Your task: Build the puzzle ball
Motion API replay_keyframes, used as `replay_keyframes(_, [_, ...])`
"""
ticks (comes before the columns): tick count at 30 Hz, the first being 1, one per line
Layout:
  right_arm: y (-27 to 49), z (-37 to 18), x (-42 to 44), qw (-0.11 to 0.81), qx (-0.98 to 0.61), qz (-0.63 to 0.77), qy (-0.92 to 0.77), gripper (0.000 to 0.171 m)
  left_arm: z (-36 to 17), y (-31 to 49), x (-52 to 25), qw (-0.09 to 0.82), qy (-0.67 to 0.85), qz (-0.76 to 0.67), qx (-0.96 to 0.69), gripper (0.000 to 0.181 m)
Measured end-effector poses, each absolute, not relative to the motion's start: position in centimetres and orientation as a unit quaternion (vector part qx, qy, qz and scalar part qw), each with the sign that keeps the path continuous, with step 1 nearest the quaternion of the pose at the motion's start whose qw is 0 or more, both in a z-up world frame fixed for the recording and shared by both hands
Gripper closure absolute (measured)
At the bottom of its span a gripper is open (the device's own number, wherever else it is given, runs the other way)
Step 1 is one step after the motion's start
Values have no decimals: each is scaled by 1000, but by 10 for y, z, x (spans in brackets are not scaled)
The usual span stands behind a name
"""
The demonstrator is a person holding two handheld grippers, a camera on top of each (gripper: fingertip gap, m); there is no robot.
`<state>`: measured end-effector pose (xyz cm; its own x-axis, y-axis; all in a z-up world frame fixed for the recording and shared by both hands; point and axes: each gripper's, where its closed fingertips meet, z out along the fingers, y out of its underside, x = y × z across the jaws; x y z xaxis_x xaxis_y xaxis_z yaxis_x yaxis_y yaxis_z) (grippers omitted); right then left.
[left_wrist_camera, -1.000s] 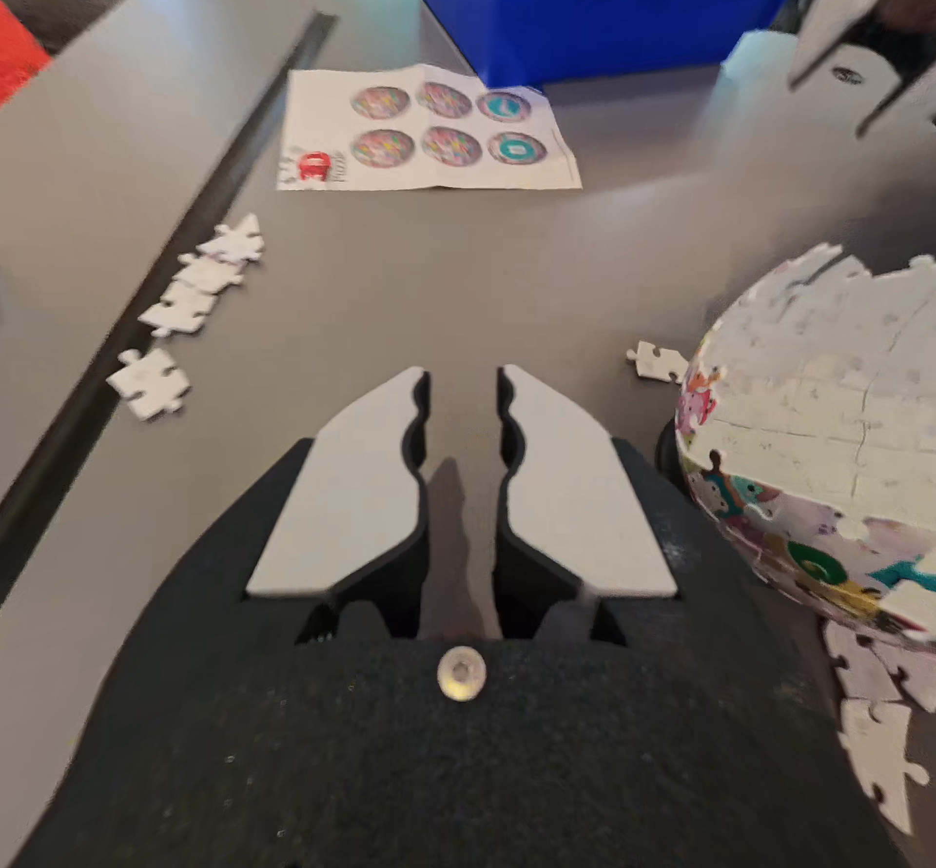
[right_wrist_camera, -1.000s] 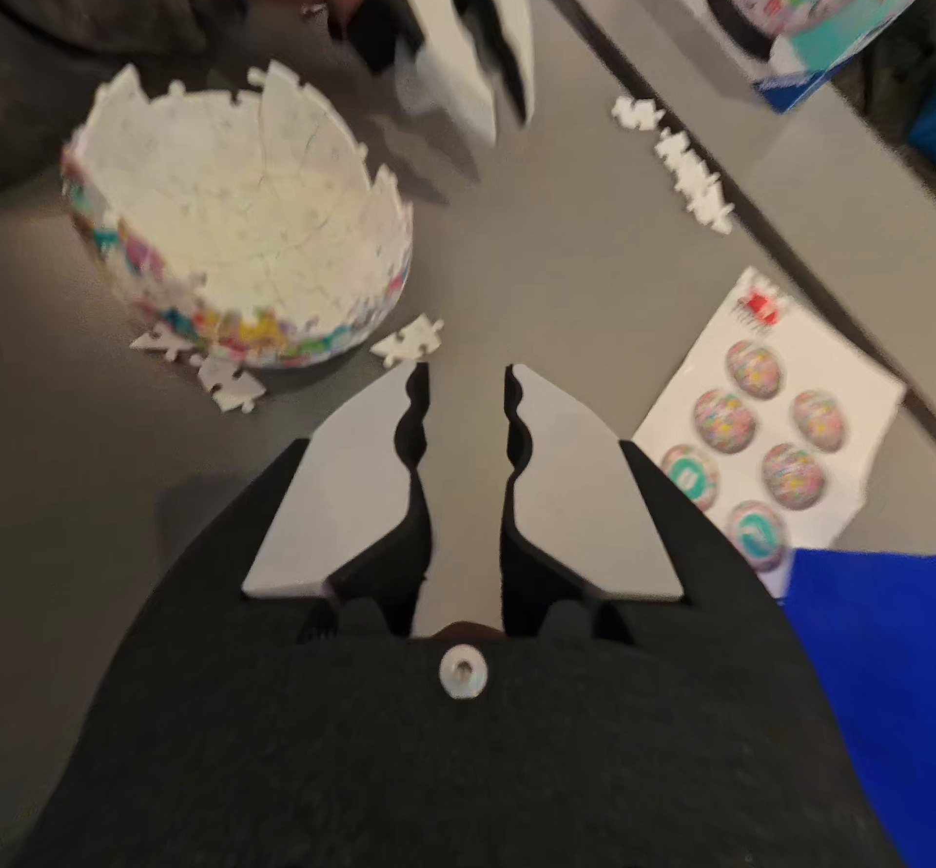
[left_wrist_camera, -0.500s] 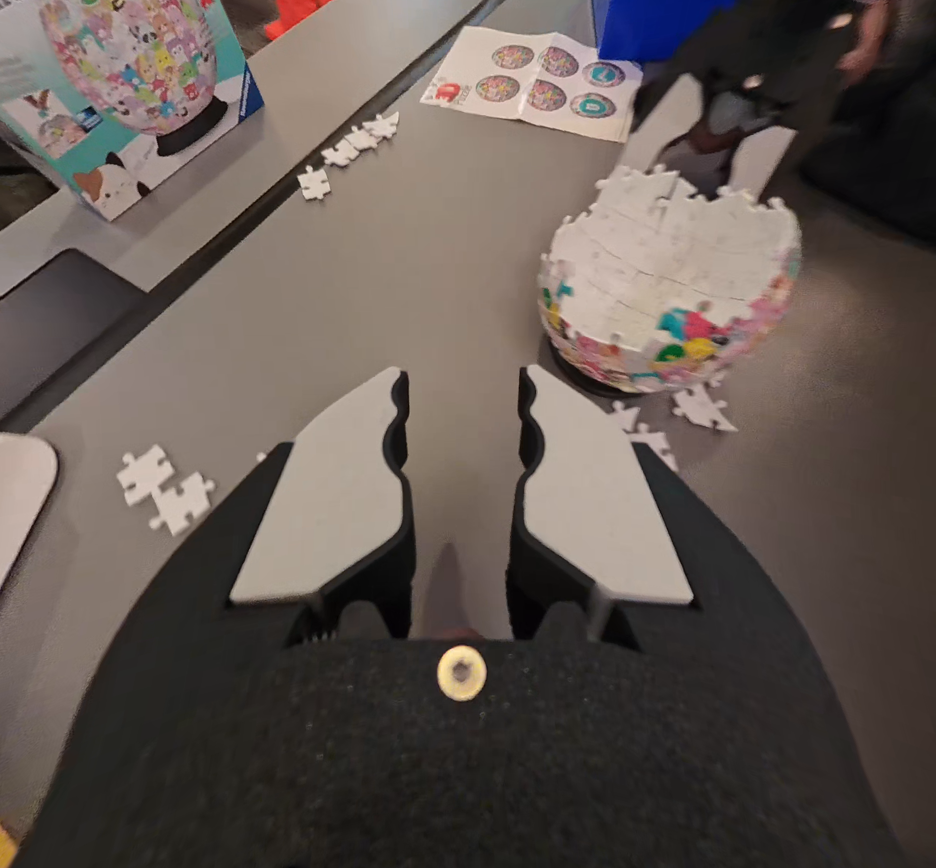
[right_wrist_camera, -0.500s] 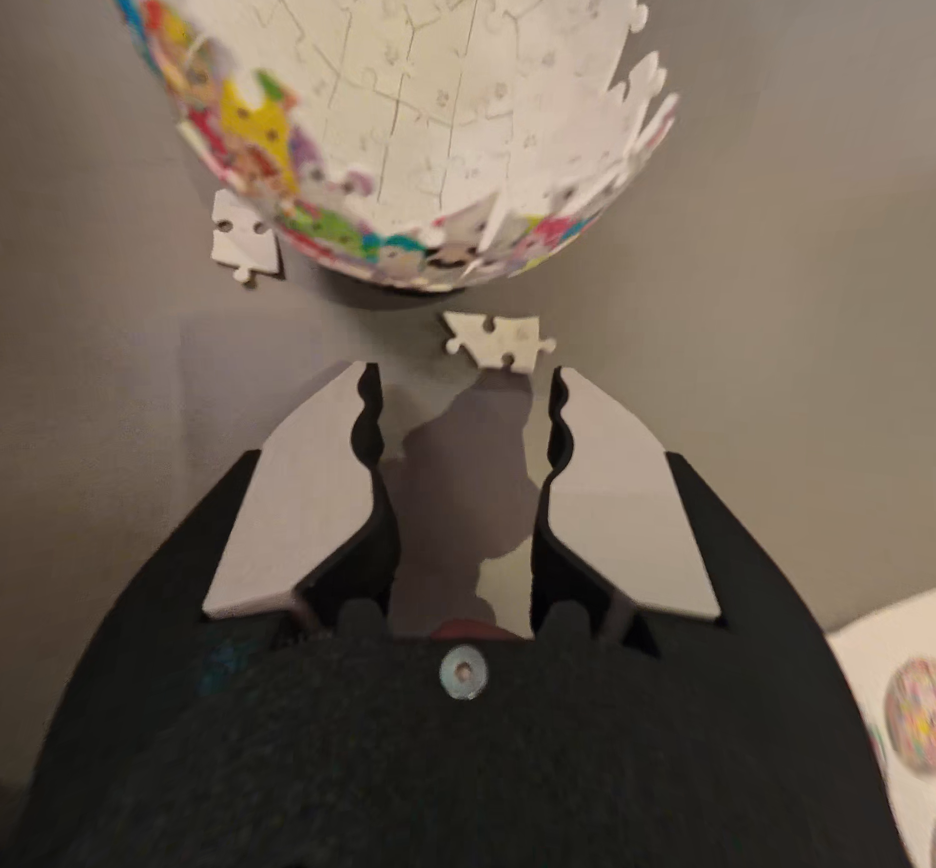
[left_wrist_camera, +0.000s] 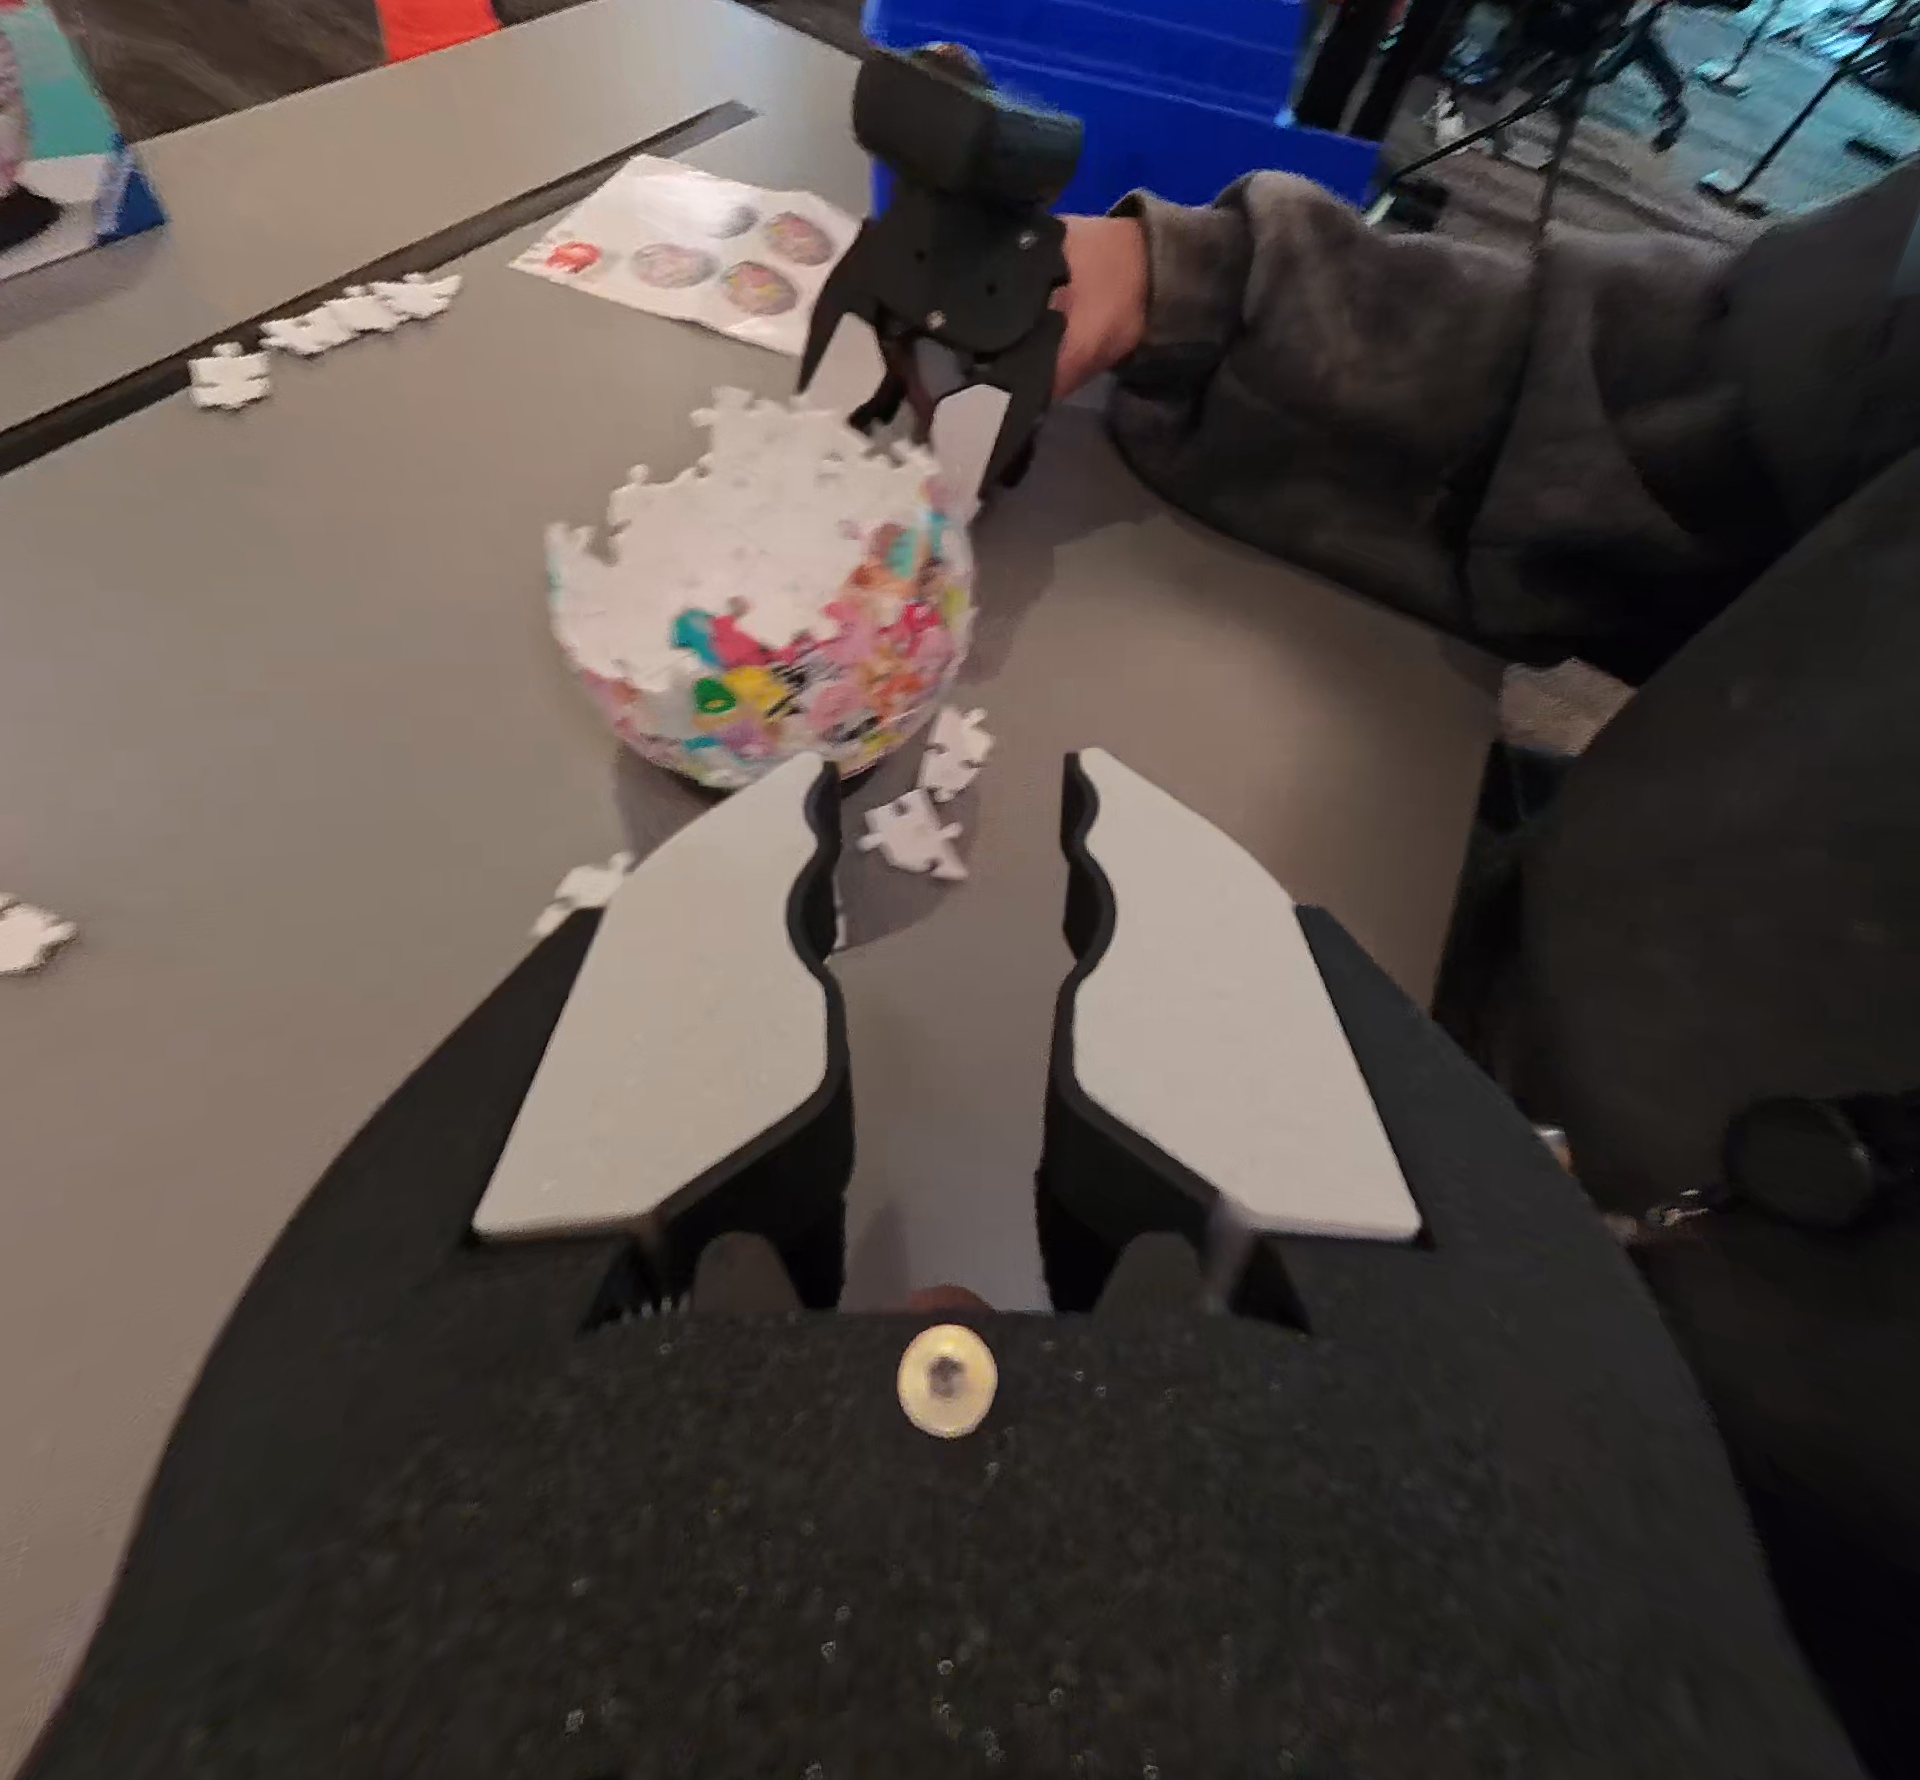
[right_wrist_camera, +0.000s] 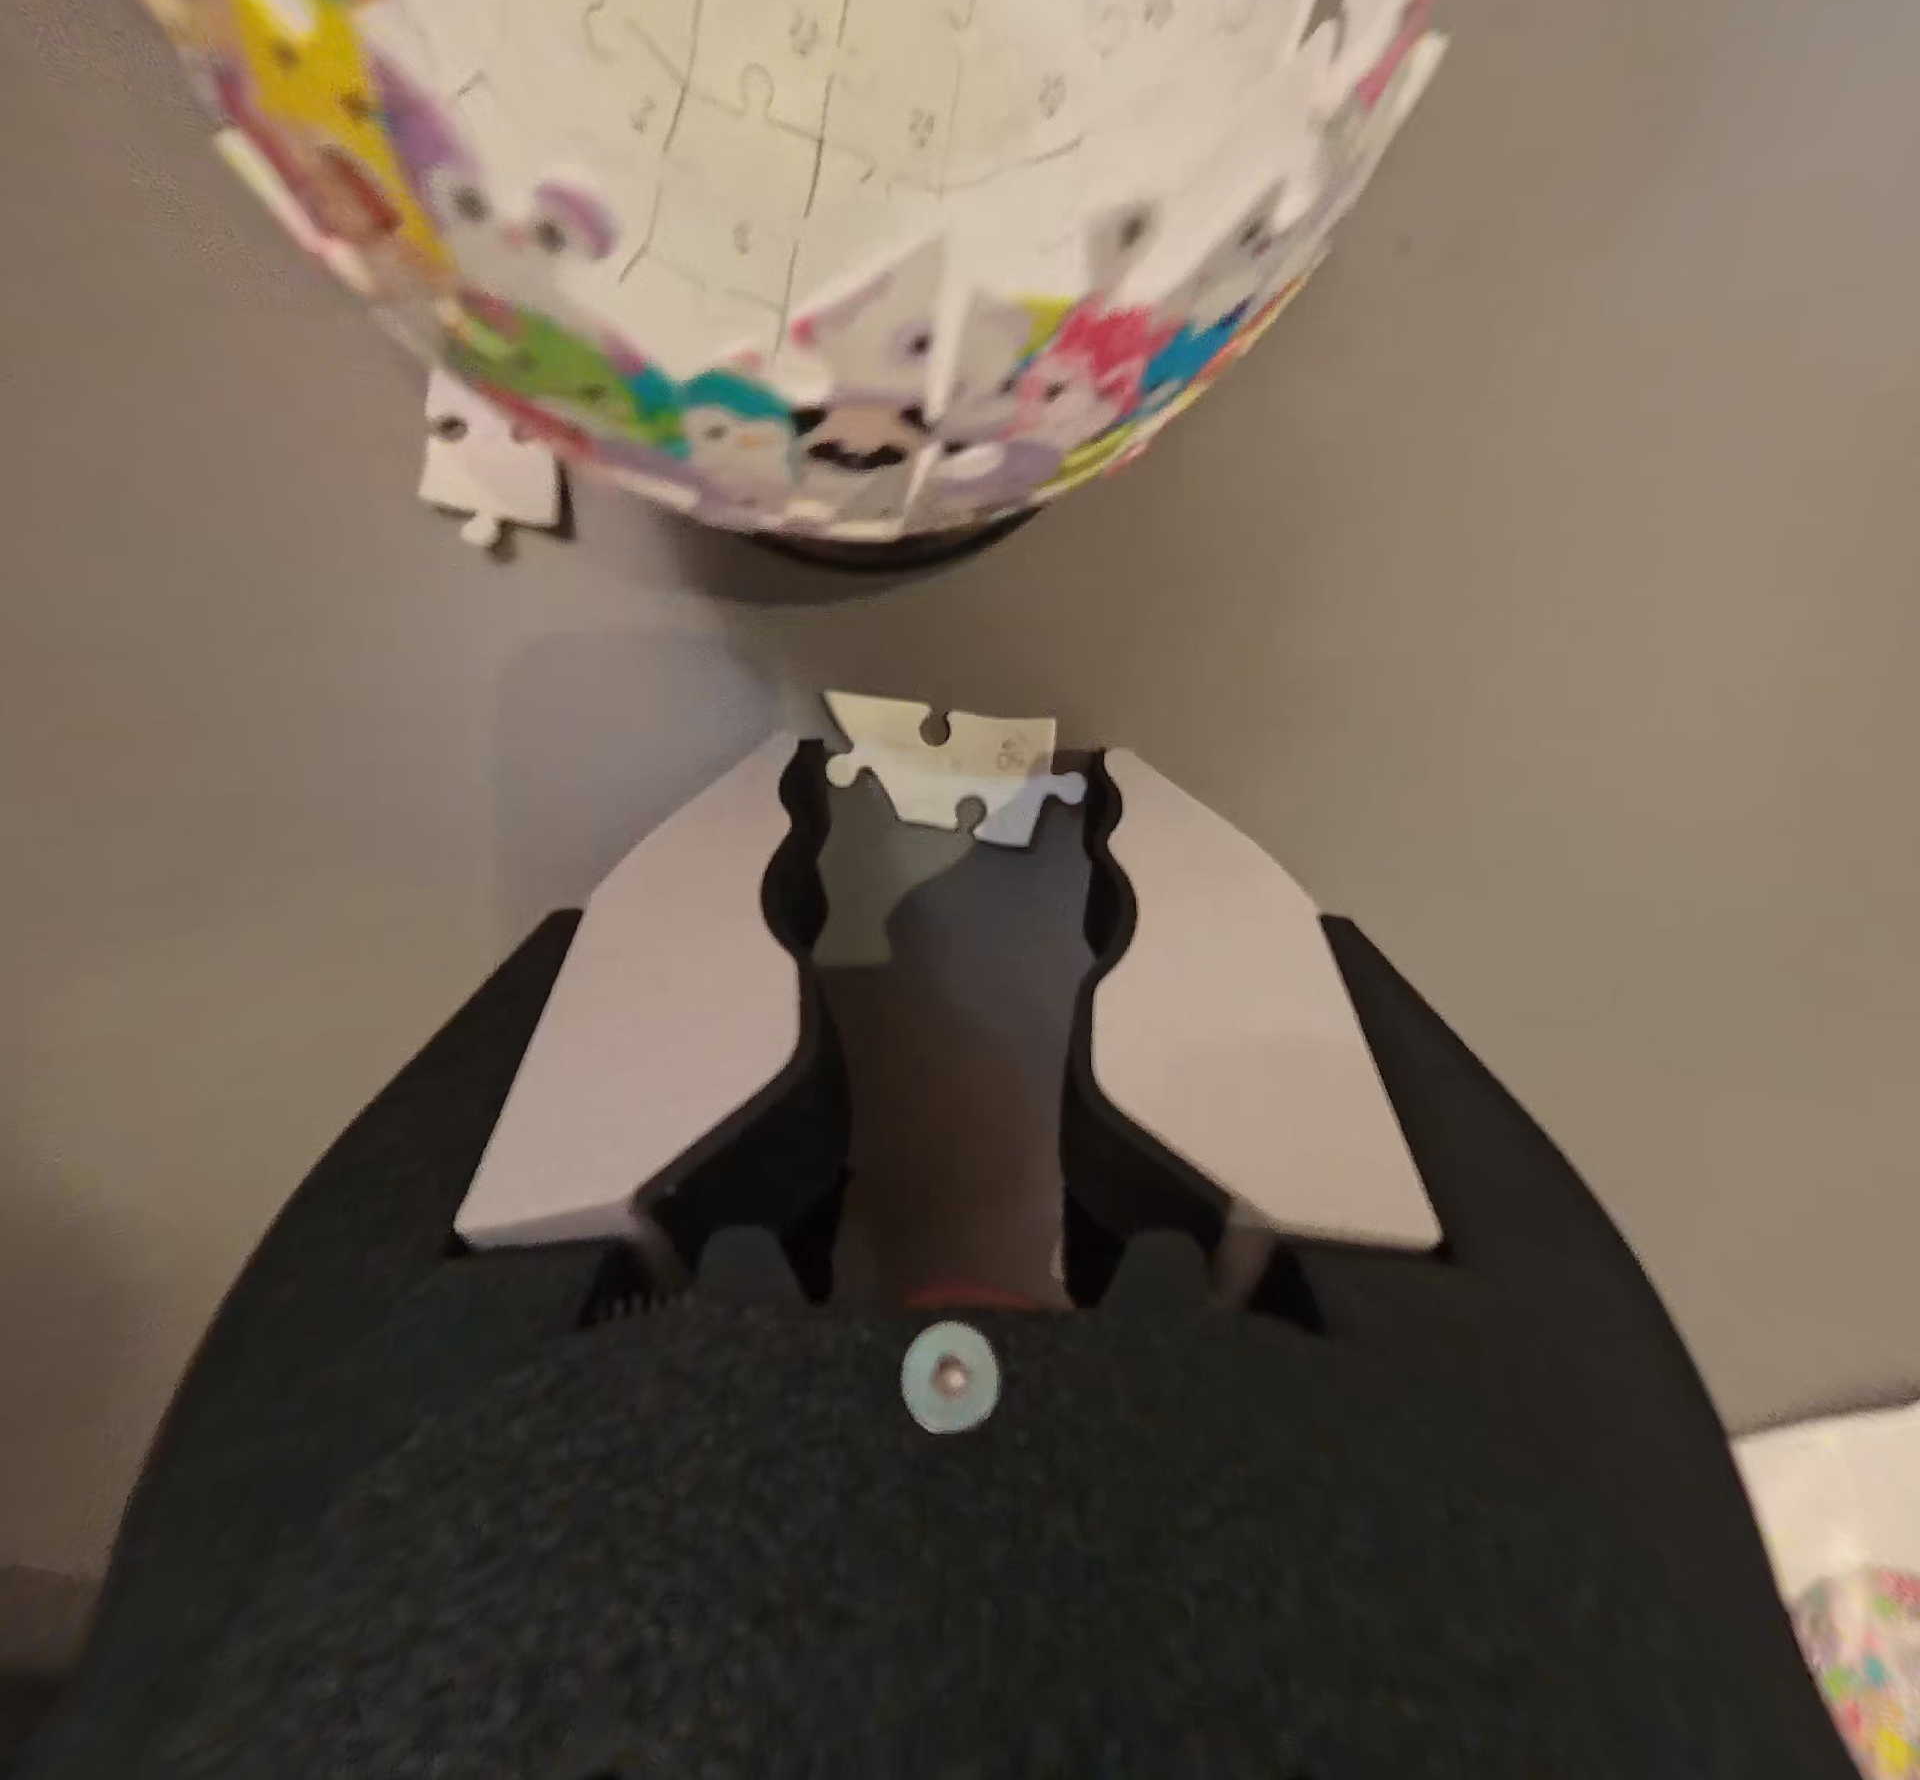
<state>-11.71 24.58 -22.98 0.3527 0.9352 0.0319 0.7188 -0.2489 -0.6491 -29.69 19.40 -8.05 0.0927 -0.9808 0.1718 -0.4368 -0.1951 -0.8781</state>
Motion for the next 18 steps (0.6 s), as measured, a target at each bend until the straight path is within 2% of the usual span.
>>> replay_keyframes(5, [206,-228,-95,266,-797,131,-526,124,-94,150,-263,307,517,-455,-656,143])
replay_keyframes(9, [170,-194,-99,305,-797,114,-508,124,-129,131,-242,271,471,-458,-703,144])
replay_keyframes(13, [124,-148,-159,377,-738,137,-543,125,-140,106,-232,183,413,-542,-709,142])
replay_keyframes(18, [95,-142,-218,388,-672,82,-626,124,-136,81,-236,97,390,-622,-672,142])
